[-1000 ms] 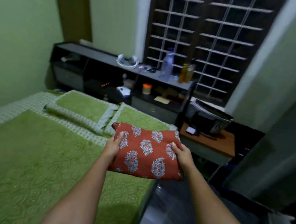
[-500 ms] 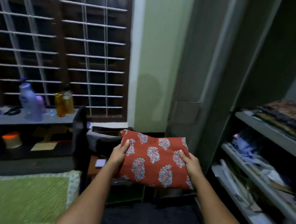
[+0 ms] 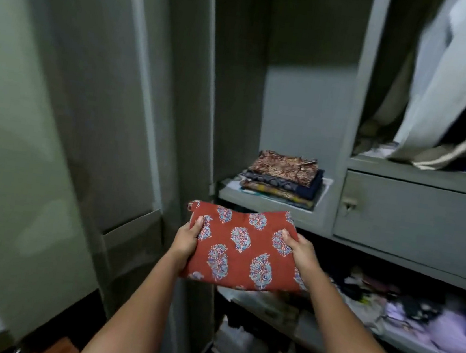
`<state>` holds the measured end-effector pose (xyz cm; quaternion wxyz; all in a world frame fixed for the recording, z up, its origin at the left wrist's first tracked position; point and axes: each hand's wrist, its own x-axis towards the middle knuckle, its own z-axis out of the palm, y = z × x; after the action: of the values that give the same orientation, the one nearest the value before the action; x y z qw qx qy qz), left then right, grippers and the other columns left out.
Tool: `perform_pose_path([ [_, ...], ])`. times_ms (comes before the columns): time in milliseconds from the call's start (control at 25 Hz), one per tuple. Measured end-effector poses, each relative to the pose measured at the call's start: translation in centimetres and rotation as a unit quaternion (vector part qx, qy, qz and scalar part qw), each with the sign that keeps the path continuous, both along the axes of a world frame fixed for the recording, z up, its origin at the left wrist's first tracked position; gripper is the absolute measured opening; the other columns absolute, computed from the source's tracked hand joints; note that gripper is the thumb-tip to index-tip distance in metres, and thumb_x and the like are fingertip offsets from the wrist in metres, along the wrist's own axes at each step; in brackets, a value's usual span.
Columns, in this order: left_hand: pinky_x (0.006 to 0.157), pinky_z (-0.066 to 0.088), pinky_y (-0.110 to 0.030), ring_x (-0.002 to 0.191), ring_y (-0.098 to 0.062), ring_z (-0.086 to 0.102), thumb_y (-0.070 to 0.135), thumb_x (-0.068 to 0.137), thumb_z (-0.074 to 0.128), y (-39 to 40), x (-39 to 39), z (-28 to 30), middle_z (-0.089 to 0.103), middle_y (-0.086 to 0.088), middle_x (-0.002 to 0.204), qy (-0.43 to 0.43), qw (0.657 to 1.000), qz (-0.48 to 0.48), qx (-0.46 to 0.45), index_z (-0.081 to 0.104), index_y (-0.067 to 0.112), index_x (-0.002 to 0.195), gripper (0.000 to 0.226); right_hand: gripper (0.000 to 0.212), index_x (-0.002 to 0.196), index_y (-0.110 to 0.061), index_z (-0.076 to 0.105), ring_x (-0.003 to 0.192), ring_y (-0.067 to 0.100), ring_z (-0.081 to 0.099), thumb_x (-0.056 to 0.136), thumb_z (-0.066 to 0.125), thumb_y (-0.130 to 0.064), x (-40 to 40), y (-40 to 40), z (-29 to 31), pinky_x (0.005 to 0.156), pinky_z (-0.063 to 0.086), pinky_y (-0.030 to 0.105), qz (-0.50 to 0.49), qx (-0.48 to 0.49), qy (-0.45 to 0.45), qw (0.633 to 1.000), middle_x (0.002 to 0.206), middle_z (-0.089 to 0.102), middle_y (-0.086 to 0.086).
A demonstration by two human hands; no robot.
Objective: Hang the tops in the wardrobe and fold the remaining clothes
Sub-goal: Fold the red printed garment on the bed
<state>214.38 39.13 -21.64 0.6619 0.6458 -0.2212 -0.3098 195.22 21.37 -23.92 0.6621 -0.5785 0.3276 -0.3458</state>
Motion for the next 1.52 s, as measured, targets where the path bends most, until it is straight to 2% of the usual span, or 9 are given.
perform_pose_path([
  [320, 0.09, 0.052, -0.047, 0.09, -0.031, 0.067, 0.042, 0.101, 0.039, -21.8, 9.7, 5.0, 0.068, -0.016, 0.105, -0.05, 0.996, -0.078, -0.007, 0.051, 0.015, 0.126, 0.039, 0.012, 0.104, -0.024, 0.06, 0.081, 0.025, 0.068, 0.095, 0.057, -0.031, 6.6, -16.2, 4.3, 0.077, 0.056, 0.038, -0.106, -0.028, -0.03, 0.994, 0.092, 0.071, 0.005],
  [560, 0.08, 0.054, -0.039, 0.096, -0.033, 0.065, 0.04, 0.102, 0.037, -36.0, 15.3, 9.5, 0.066, -0.016, 0.109, -0.087, 0.984, -0.147, -0.049, 0.05, 0.016, 0.122, 0.034, 0.023, 0.113, -0.015, 0.065, 0.091, 0.028, 0.067, 0.095, 0.057, -0.027, 11.7, -27.7, 7.5, 0.085, 0.054, 0.042, -0.201, -0.073, -0.061, 0.975, 0.1, 0.07, 0.008],
  [680, 0.091, 0.051, -0.043, 0.105, -0.035, 0.062, 0.049, 0.098, 0.039, -43.0, 18.9, 9.2, 0.064, -0.017, 0.117, -0.148, 0.978, -0.145, 0.035, 0.052, 0.013, 0.126, 0.047, 0.033, 0.112, -0.013, 0.067, 0.092, 0.029, 0.066, 0.095, 0.053, -0.038, 14.0, -33.0, 8.5, 0.086, 0.054, 0.042, -0.274, -0.102, 0.077, 0.953, 0.102, 0.07, 0.01],
  [760, 0.1, 0.042, -0.04, 0.119, -0.034, 0.053, 0.056, 0.095, 0.039, -46.5, 20.6, 7.9, 0.056, -0.014, 0.132, -0.347, 0.913, -0.063, 0.203, 0.048, 0.015, 0.134, 0.057, 0.043, 0.119, -0.012, 0.063, 0.105, 0.033, 0.061, 0.096, 0.045, -0.043, 15.5, -35.1, 8.6, 0.091, 0.049, 0.039, -0.342, -0.181, 0.379, 0.841, 0.115, 0.065, 0.016],
  [840, 0.107, 0.03, -0.041, 0.131, -0.031, 0.04, 0.05, 0.097, 0.038, -48.8, 19.3, 7.7, 0.042, -0.01, 0.146, -0.521, 0.828, 0.023, 0.207, 0.04, 0.013, 0.14, 0.057, 0.037, 0.123, -0.008, 0.055, 0.113, 0.033, 0.054, 0.099, 0.04, -0.031, 18.1, -35.9, 9.5, 0.093, 0.043, 0.037, -0.356, -0.274, 0.483, 0.752, 0.122, 0.06, 0.016],
  [960, 0.118, 0.009, -0.042, 0.144, -0.025, 0.022, 0.033, 0.103, 0.028, -51.9, 16.1, 8.0, 0.026, -0.006, 0.156, -0.629, 0.768, -0.088, 0.085, 0.034, 0.013, 0.145, 0.047, 0.035, 0.126, -0.007, 0.052, 0.119, 0.03, 0.05, 0.095, 0.036, -0.007, 22.6, -37.2, 10.5, 0.101, 0.036, 0.037, -0.305, -0.378, 0.425, 0.764, 0.129, 0.056, 0.014],
  [1120, 0.119, -0.008, -0.047, 0.147, -0.023, -0.01, 0.052, 0.1, 0.013, -53.6, 17.4, 3.0, 0.0, -0.003, 0.161, -0.658, 0.686, -0.212, 0.228, 0.012, 0.018, 0.152, 0.062, 0.051, 0.147, -0.015, 0.032, 0.145, 0.02, 0.019, 0.103, 0.019, -0.037, 23.9, -37.9, 5.6, 0.119, 0.0, 0.041, -0.172, -0.34, 0.573, 0.725, 0.154, 0.031, 0.005],
  [1320, 0.115, -0.012, -0.046, 0.145, -0.027, -0.02, 0.081, 0.082, 0.019, -53.8, 19.9, 2.1, -0.015, -0.003, 0.159, -0.584, 0.747, -0.185, 0.258, 0.004, 0.028, 0.152, 0.089, 0.071, 0.15, -0.02, 0.024, 0.146, 0.024, 0.014, 0.095, 0.015, -0.063, 21.8, -39.1, 4.1, 0.117, 0.012, 0.048, -0.226, -0.27, 0.597, 0.721, 0.158, 0.021, 0.001],
  [1520, 0.119, 0.001, -0.046, 0.147, -0.027, -0.009, 0.072, 0.089, 0.027, -53.2, 22.2, 3.8, -0.014, -0.009, 0.159, -0.458, 0.82, -0.248, 0.239, -0.004, 0.016, 0.153, 0.091, 0.083, 0.153, -0.017, 0.009, 0.147, 0.028, 0.011, 0.091, 0.017, -0.071, 20.3, -38.6, 5.0, 0.117, 0.011, 0.052, -0.213, -0.165, 0.586, 0.764, 0.161, 0.008, 0.005],
])
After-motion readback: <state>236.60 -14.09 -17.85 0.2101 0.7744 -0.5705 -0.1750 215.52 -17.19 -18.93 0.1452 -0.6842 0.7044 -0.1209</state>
